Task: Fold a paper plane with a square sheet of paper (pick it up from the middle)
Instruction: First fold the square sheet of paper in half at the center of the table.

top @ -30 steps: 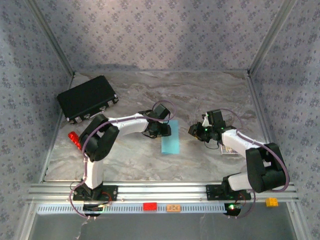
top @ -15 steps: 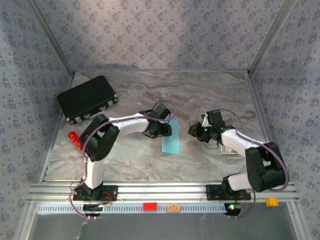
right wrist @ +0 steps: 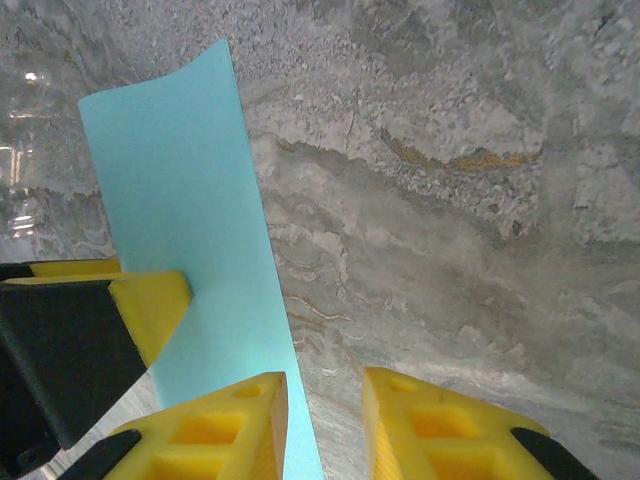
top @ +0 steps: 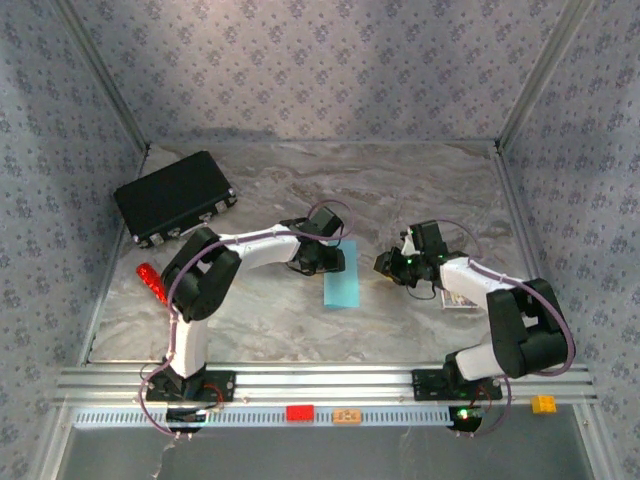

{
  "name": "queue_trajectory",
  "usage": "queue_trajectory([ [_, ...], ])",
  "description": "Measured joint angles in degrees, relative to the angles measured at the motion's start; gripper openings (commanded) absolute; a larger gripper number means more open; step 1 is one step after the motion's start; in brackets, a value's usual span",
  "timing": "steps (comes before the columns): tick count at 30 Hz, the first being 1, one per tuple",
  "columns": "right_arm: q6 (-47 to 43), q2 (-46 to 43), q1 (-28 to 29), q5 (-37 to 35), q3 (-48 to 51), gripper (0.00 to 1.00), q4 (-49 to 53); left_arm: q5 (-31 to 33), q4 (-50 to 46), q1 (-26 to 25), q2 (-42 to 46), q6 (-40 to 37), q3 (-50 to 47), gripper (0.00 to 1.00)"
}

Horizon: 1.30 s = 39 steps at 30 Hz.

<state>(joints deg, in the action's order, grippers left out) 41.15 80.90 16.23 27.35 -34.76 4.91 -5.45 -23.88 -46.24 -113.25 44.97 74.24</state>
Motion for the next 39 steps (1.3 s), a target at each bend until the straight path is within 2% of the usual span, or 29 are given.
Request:
queue_trajectory([
  [15,0.00,0.15,0.44,0.48,-0.11,0.27,0.00,0.39,-1.53,-0.02,-0.50,-1.79,1.05,0.49],
  [39,-0.02,0.66,1.18,0.50,-0.44,0.27,-0.02,0.42,-2.27,-0.17,-0.92,-2.38,1.81,0.53],
])
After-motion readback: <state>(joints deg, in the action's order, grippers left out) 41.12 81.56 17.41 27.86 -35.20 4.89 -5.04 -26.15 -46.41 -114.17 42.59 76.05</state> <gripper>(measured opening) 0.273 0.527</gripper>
